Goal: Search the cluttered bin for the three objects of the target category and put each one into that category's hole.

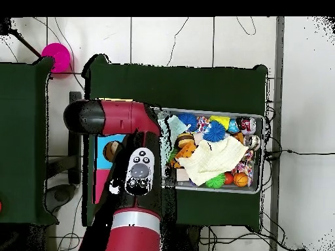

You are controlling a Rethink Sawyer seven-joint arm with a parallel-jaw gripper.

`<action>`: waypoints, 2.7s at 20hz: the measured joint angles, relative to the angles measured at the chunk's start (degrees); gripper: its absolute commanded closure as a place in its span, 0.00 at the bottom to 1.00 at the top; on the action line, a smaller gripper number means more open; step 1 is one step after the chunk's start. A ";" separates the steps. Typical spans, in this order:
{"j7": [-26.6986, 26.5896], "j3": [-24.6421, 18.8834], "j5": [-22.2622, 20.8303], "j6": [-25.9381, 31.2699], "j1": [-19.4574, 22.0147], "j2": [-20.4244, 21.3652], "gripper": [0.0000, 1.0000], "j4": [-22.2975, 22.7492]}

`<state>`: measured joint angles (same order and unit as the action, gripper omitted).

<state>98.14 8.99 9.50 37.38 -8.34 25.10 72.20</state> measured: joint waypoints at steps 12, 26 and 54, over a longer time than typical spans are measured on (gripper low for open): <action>0.00 0.85 0.07 7.86 0.16 -3.83 1.00 -3.32; 0.00 0.47 0.59 9.46 1.05 -7.29 1.00 -6.83; 0.00 0.55 2.49 12.89 -0.71 5.80 1.00 3.37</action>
<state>98.14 9.53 11.99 50.26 -9.05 30.90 75.57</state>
